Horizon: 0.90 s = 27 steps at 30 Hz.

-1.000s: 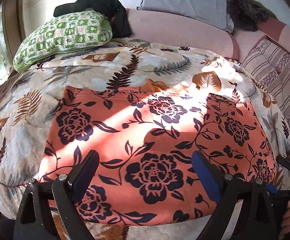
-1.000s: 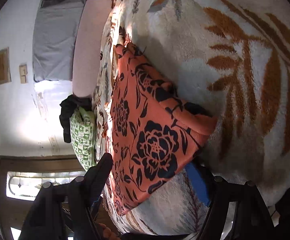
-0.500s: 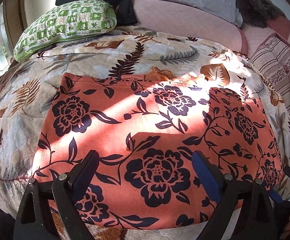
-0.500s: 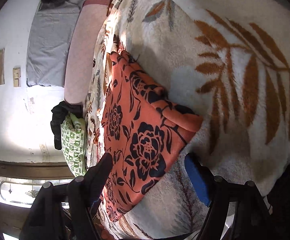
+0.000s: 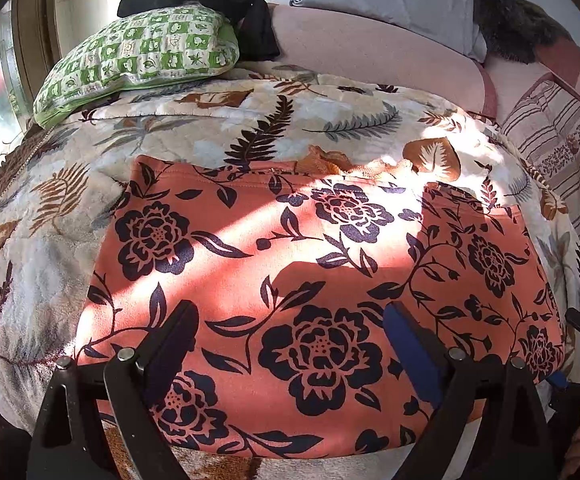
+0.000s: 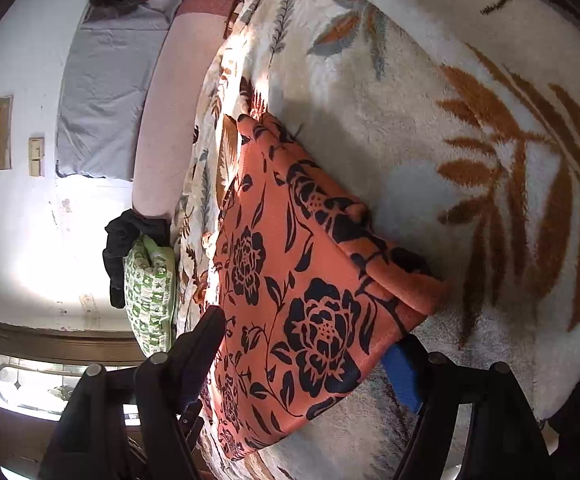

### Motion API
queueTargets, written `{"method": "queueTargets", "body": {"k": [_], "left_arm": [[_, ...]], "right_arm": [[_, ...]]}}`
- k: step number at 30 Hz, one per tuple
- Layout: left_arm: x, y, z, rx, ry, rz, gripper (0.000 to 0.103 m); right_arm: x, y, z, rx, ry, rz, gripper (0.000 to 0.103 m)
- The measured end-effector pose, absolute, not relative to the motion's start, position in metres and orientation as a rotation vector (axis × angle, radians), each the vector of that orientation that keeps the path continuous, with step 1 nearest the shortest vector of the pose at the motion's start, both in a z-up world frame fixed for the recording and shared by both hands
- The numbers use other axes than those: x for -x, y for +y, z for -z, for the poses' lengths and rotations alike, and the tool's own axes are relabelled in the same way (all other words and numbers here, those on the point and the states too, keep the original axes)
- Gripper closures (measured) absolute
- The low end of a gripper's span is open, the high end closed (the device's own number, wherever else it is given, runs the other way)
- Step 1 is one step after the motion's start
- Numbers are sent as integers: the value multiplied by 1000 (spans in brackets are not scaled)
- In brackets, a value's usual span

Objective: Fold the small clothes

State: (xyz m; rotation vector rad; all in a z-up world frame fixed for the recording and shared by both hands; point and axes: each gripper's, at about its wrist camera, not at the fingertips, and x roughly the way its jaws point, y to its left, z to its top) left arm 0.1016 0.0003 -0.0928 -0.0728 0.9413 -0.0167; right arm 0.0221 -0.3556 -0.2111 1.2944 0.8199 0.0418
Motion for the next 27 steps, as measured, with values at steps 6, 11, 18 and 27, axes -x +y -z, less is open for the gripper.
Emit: {"method": "queueTargets", "body": {"k": [6,11,18,27], "left_arm": [[-110,-22,127,-63,1038,20,9],[-105,-26,108,-27,957,49,9],[-110,-34,132,-90,1019,52,7],[-110,-36,135,-119,1000,56,4]], "right_arm": [[-24,-359,218,-1309,818,-45,25],[-32,-362,211,-1263,806,-54,25],[-47,-350,202,-1094,848,-64,79],[-48,-345,213,-1059,887,-51,72]]}}
